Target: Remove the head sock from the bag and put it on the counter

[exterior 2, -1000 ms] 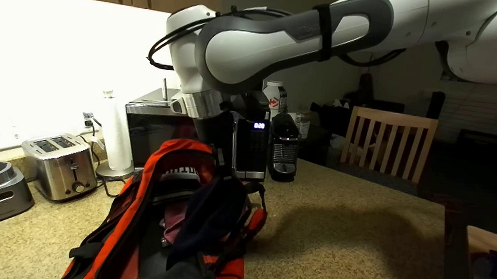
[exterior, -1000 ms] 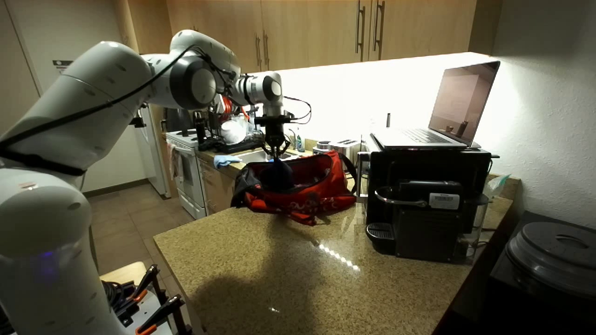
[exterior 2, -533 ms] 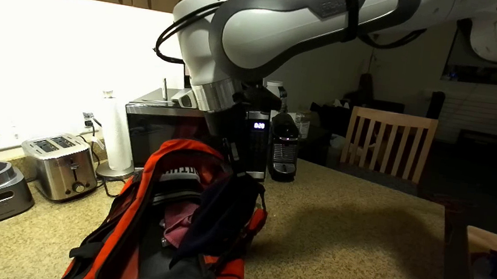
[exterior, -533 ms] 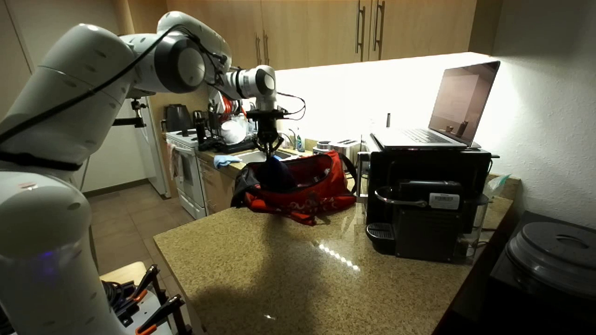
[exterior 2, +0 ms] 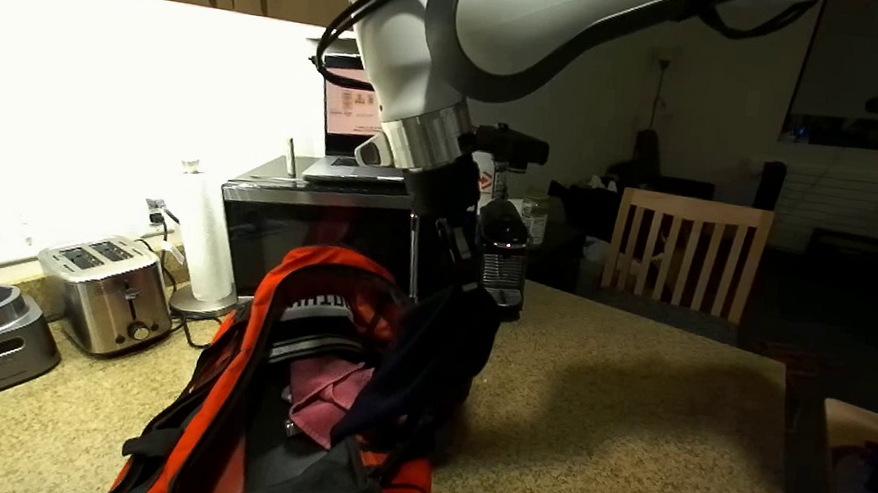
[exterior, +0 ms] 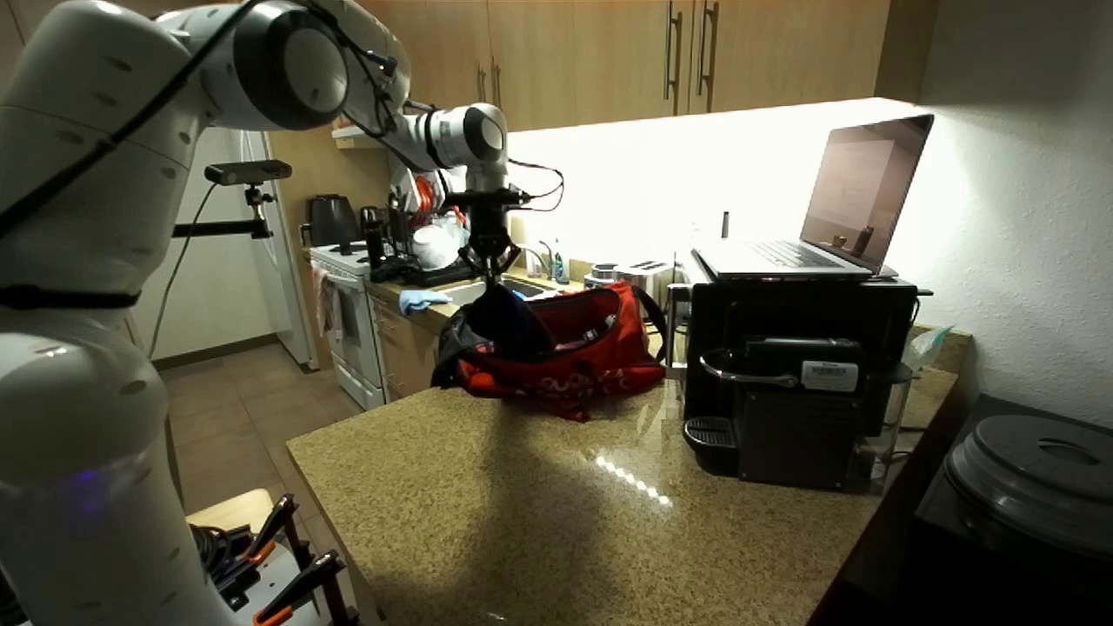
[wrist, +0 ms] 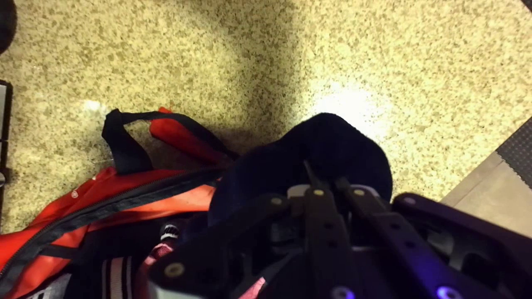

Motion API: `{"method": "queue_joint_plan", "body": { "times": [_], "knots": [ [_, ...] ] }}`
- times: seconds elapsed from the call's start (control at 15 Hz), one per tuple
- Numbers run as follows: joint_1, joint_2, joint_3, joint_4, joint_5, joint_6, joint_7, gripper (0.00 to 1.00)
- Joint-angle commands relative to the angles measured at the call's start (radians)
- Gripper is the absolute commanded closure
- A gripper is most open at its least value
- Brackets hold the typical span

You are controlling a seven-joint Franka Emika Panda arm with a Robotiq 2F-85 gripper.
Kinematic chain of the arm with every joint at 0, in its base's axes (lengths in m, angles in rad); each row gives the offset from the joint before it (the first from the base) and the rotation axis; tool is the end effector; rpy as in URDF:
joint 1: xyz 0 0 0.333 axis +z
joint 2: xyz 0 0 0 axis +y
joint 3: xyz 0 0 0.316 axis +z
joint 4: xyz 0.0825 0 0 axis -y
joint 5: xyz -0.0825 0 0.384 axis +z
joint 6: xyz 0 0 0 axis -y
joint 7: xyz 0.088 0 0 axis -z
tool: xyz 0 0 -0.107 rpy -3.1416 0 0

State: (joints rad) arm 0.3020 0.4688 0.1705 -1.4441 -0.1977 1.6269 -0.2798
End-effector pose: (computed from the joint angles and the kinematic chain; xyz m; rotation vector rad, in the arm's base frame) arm 0.6045 0.2669 0.4030 2.7480 1.1358 -0.3983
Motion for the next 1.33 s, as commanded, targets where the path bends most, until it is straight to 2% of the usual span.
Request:
{"method": "queue_joint_plan", "body": {
  "times": [0.0, 1.27],
  "knots": [
    [-0.038, -0.112, 0.021, -0.144, 0.026, 0.042, -0.004, 0.96],
    [-0.105, -0.435, 0.015, -0.566, 0.179, 0.157, -0.006, 0.96]
  ]
}}
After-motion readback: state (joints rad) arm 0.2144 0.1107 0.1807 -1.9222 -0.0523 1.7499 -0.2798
